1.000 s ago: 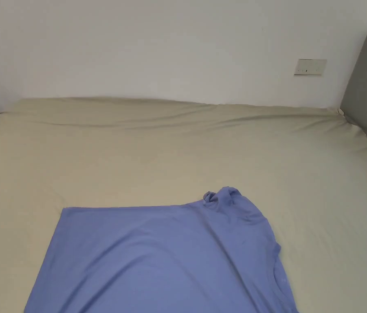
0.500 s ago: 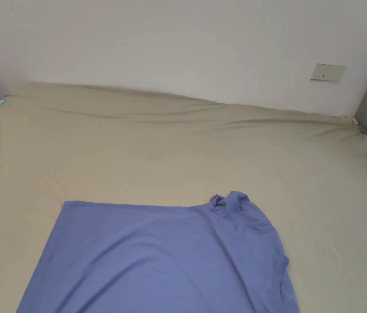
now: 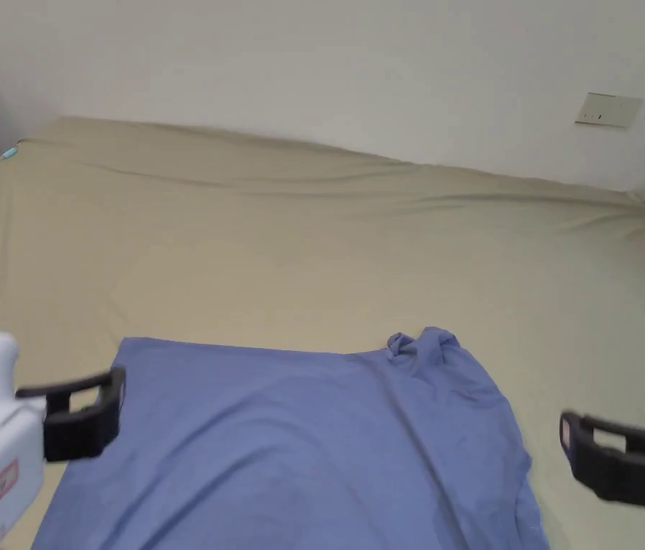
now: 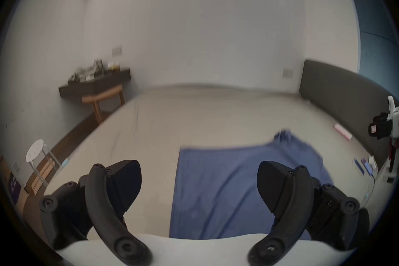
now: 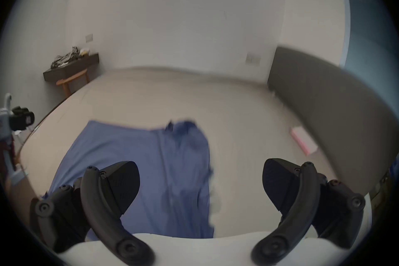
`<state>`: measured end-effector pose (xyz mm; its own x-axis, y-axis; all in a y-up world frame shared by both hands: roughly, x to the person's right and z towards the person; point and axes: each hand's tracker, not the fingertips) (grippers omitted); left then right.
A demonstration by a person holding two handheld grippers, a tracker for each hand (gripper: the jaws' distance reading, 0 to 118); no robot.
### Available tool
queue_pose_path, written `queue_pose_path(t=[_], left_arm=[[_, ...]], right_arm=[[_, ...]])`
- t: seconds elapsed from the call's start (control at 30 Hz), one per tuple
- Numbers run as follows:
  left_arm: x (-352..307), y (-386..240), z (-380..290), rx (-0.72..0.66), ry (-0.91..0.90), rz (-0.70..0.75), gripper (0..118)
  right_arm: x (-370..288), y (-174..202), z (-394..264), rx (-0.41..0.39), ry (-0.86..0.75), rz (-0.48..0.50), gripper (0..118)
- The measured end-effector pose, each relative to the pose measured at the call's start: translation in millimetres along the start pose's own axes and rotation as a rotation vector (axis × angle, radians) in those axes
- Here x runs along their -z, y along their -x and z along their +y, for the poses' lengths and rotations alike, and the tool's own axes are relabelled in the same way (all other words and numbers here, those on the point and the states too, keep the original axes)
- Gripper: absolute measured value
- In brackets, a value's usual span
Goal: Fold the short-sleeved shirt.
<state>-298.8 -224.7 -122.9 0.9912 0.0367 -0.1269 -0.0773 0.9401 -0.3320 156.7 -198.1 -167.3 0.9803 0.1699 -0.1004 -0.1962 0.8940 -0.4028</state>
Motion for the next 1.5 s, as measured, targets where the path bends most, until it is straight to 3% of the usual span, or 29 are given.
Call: queue_pose_path(t=[0.07,0.1,0.17,0.2,0.23,0.27,0.33,0.4,0.53,0.73,0.93,1.03,1.07,1.1,1.13,1.17,1.2,1.3,1.43,1.5], left_arm=[[1,-19,24,0.013,-0.066,0.011,106],[-1,-29,34,0.034,-0.105,0.029,102],[-2,-48,51,0.075,-0.172,0.071,75],[-3,-56,56,0.105,-0.202,0.085,59],[-2,-64,61,0.119,-0.222,0.105,35],[-2,-71,64,0.127,-0.243,0.113,20],[4,-83,67,0.147,-0.256,0.11,2],[7,-92,68,0.168,-0.268,0.109,0],[21,-100,68,0.183,-0.244,0.073,0],[62,-91,50,0.169,-0.145,0.022,0],[171,-36,-32,0.115,0.24,0.028,0],[229,-6,-78,0.245,0.379,0.164,1],[243,4,-87,0.257,0.377,0.218,9],[258,16,-91,0.21,0.388,0.212,30],[277,28,-92,0.147,0.432,0.189,75],[294,38,-92,0.094,0.473,0.182,105],[313,47,-90,0.049,0.493,0.186,117],[356,66,-82,0.005,0.487,0.159,117],[396,71,-81,0.017,0.527,0.202,117],[406,66,-84,0.046,0.579,0.225,107]], right_arm=[[0,22,23,0.024,-0.098,-0.014,114],[-1,33,34,0.04,-0.145,0.027,112],[-3,55,51,0.021,-0.195,0.057,93],[-1,61,55,-0.008,-0.222,0.045,71],[0,72,60,-0.05,-0.245,0.033,35],[1,81,64,-0.081,-0.261,0.034,6],[-2,100,69,-0.083,-0.297,0.066,0],[0,112,74,-0.084,-0.279,0.11,0],[20,106,70,-0.123,-0.309,0.071,0],[59,95,56,-0.105,-0.251,0.075,0],[112,79,22,-0.1,-0.104,0.076,0],[136,64,5,-0.093,-0.034,0.053,0],[144,58,0,-0.089,-0.014,0.045,0],[151,51,-4,-0.086,0.004,0.036,0],[156,46,-8,-0.082,0.026,0.024,0],[162,39,-12,-0.075,0.041,0.014,0],[169,31,-17,-0.064,0.06,0.002,0],[186,17,-26,-0.037,0.11,-0.012,0],[202,4,-34,-0.056,0.147,-0.031,0],[206,-3,-38,-0.04,0.168,-0.036,0]])
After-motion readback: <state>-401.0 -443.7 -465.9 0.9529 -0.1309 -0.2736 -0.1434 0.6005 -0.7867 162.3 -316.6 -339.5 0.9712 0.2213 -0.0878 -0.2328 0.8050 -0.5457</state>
